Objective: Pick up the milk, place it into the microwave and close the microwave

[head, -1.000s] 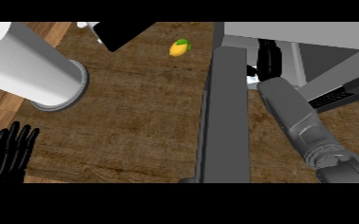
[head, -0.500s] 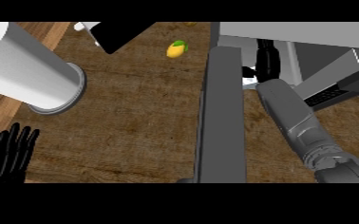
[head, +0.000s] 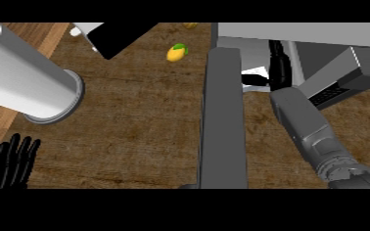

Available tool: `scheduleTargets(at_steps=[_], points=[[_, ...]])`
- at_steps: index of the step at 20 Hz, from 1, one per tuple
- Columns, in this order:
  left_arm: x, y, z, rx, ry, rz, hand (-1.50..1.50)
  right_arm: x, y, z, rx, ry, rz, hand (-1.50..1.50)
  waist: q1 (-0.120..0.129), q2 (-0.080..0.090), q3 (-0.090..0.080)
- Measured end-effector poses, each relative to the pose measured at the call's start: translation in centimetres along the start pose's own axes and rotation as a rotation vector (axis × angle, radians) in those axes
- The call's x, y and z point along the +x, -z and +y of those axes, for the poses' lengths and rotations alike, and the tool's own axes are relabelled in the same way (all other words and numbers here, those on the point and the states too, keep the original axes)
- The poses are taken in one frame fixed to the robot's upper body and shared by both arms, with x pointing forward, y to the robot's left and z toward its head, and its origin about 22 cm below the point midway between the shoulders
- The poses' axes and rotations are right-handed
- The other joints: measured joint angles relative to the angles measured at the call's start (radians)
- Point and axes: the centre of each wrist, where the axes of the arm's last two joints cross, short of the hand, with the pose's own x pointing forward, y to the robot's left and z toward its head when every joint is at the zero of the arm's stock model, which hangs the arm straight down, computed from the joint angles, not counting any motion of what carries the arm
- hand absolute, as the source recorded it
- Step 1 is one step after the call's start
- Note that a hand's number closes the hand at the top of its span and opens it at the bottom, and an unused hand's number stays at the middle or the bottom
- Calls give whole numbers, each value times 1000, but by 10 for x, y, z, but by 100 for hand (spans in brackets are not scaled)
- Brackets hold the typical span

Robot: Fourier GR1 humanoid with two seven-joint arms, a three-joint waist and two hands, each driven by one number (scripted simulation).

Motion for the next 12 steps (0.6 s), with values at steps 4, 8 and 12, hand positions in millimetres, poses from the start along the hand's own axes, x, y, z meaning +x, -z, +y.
scheduleTargets(at_steps=[4,8,12], points=[[0,-7,-8,2,0,4,-150,-9,-13,2,37,100,-4,-150,-14,-7,-1],[1,-10,-10,-6,6,15,-150,-13,-28,11,63,192,4,-150,-30,-14,-1],[7,-17,-14,-41,1,29,-150,-19,-45,17,84,280,17,-150,-47,-22,-2]])
